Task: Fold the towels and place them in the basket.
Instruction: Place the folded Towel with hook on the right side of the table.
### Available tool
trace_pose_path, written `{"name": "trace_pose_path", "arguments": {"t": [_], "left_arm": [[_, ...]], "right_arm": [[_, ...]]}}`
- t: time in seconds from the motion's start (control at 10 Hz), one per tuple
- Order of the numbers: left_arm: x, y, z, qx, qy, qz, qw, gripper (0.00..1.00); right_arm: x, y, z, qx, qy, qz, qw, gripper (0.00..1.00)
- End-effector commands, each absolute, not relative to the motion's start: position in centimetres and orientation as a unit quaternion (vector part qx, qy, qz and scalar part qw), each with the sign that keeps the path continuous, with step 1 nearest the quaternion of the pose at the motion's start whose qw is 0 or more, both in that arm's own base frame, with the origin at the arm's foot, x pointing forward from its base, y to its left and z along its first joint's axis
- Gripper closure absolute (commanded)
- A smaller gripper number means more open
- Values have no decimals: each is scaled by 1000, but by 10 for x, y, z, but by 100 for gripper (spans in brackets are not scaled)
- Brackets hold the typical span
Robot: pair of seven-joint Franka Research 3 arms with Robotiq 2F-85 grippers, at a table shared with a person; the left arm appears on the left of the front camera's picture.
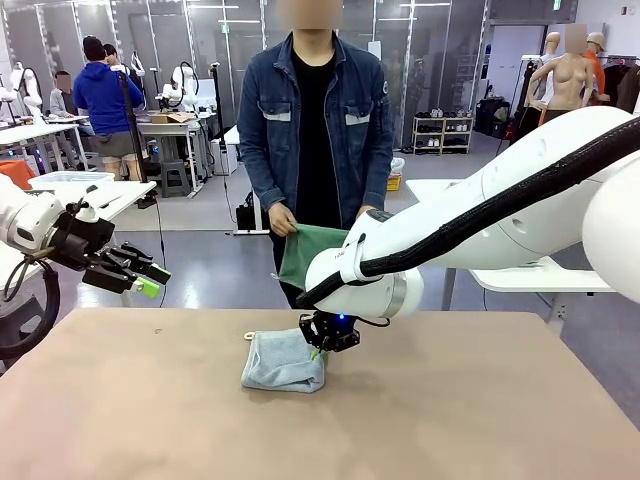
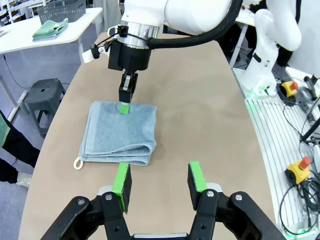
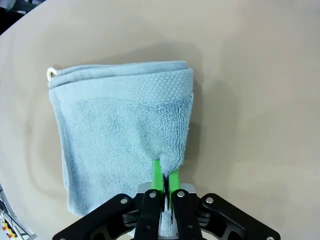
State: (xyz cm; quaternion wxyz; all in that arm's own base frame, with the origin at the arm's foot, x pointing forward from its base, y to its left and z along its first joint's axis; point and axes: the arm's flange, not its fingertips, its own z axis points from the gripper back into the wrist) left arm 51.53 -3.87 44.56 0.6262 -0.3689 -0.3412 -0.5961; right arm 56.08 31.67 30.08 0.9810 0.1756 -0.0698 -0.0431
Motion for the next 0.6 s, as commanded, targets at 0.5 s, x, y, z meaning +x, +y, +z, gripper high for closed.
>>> {"name": "trace_pose_path", "arguments": {"t": [0.5], "left_arm": [[513, -39, 447, -366, -344, -597, 625, 41]], "right_arm": [[575, 264, 304, 185, -102, -23, 977, 96]]}}
